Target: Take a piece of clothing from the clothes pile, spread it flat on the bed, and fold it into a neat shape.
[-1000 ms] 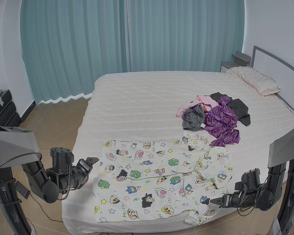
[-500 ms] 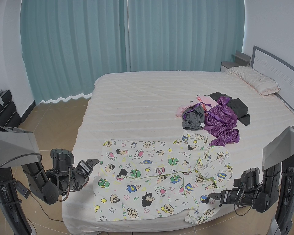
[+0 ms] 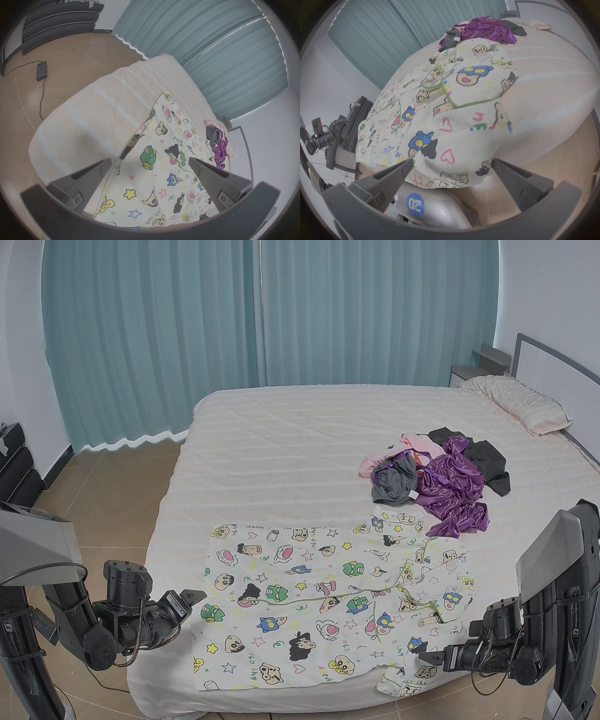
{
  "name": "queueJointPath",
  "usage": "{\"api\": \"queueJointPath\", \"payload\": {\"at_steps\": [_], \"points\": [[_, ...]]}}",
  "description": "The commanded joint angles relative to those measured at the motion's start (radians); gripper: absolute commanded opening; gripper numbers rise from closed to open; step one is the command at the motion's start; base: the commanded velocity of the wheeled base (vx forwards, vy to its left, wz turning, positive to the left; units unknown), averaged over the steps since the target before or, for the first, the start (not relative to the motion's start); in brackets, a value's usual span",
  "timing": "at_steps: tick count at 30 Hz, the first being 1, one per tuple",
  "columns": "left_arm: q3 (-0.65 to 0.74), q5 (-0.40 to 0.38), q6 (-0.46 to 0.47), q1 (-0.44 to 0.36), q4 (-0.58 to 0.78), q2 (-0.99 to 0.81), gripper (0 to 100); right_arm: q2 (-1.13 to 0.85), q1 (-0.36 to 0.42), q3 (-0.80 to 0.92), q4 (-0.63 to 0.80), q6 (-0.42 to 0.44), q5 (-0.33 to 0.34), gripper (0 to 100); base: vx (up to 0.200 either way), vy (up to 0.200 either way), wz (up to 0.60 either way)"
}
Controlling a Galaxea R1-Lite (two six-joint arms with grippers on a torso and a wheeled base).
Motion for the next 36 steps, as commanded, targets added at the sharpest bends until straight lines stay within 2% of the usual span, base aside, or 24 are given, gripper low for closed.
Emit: {"api": "queueJointPath", "payload": {"at_steps": [1, 6, 13, 25, 29, 36], "points": [[0.02, -0.027, 0.019, -0.007, 0.009, -0.001, 100, 0.038, 0.03, 0.012, -0.014, 0.003, 0.003, 100, 0.0, 0.0, 0.0], [0.057, -0.038, 0.097, -0.035, 0.011, 0.018, 100, 0.058, 0.038, 0.001, -0.015, 0.006, 0.001, 100, 0.0, 0.0, 0.0], [0.08, -0.036, 0.13, -0.072, 0.011, 0.056, 100, 0.064, 0.04, -0.003, -0.015, 0.006, 0.003, 100, 0.0, 0.0, 0.0], [0.181, -0.023, 0.332, -0.116, 0.002, 0.093, 100, 0.069, 0.036, -0.017, -0.015, 0.007, -0.004, 100, 0.0, 0.0, 0.0], [0.176, 0.005, 0.334, -0.125, -0.002, 0.104, 100, 0.058, 0.033, -0.011, -0.015, 0.007, -0.004, 100, 0.0, 0.0, 0.0], [0.15, -0.001, 0.311, -0.078, -0.035, 0.07, 100, -0.171, -0.049, 0.018, -0.011, 0.014, 0.006, 100, 0.0, 0.0, 0.0]]}}
